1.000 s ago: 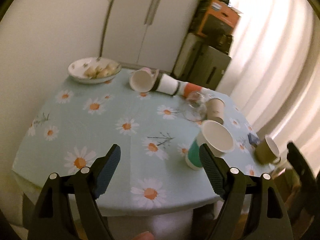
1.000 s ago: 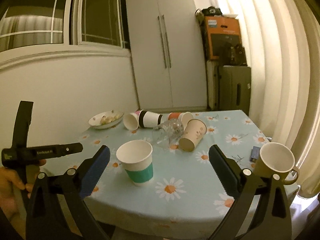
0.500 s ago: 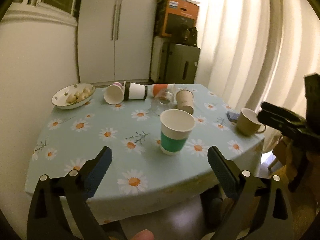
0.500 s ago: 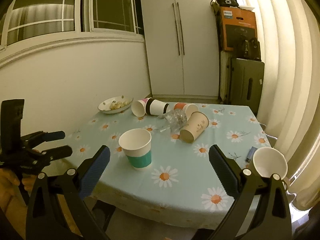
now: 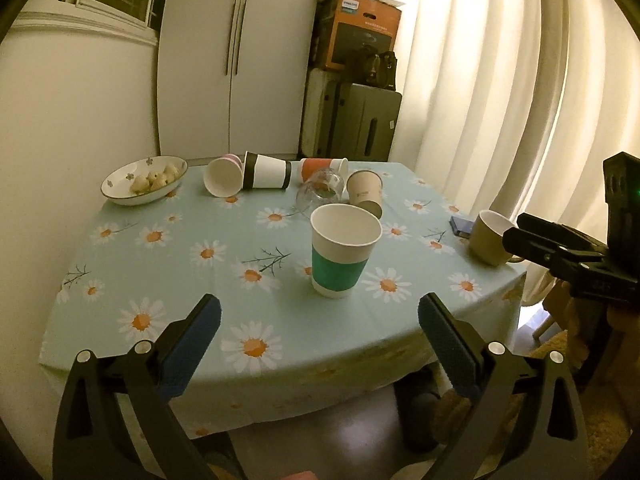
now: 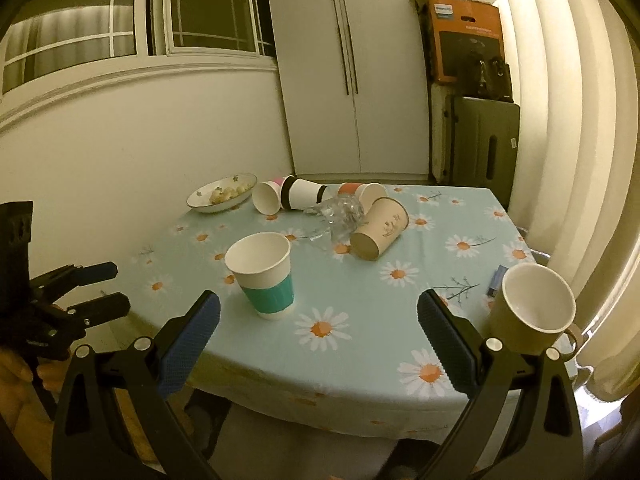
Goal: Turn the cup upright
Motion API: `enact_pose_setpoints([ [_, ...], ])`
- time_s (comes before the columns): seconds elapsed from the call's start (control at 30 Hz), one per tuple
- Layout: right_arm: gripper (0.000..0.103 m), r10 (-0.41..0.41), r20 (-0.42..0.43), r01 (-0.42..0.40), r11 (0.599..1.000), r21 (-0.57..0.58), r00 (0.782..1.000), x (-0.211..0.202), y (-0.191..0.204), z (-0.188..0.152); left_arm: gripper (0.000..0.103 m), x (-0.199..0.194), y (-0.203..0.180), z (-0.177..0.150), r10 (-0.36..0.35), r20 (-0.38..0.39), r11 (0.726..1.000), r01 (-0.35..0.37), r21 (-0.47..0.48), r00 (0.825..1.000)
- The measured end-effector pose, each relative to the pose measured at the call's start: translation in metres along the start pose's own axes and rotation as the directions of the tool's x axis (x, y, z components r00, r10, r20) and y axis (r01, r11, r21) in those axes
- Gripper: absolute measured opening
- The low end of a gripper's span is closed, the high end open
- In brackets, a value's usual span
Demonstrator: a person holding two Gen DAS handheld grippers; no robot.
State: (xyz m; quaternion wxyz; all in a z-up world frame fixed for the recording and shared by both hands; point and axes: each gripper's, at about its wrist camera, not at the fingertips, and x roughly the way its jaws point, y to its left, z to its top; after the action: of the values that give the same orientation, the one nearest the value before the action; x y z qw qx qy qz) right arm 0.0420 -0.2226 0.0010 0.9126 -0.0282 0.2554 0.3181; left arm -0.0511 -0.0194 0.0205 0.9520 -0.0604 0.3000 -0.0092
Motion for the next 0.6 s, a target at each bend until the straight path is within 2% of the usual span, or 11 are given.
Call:
enact_pose_setpoints([
  [0.27, 0.098, -0.018, -0.012, 0.018, 1.0, -0.019, 1.0, 0.0041, 0.0075, -0.003, 0.096, 0.0034, -0.001, 0.0003, 0.041, -0.003, 0.999, -0.041, 0.003, 0.999],
  [0.6, 0.098, -0.032, -0.026, 0.031, 0.999, -0.021, 0.999, 0.0099, 0.0093, -0.0045, 0.096, 0.0024, 0.0036, -0.0003, 0.048, -0.006, 0.999, -0.049, -0.021, 0.999],
])
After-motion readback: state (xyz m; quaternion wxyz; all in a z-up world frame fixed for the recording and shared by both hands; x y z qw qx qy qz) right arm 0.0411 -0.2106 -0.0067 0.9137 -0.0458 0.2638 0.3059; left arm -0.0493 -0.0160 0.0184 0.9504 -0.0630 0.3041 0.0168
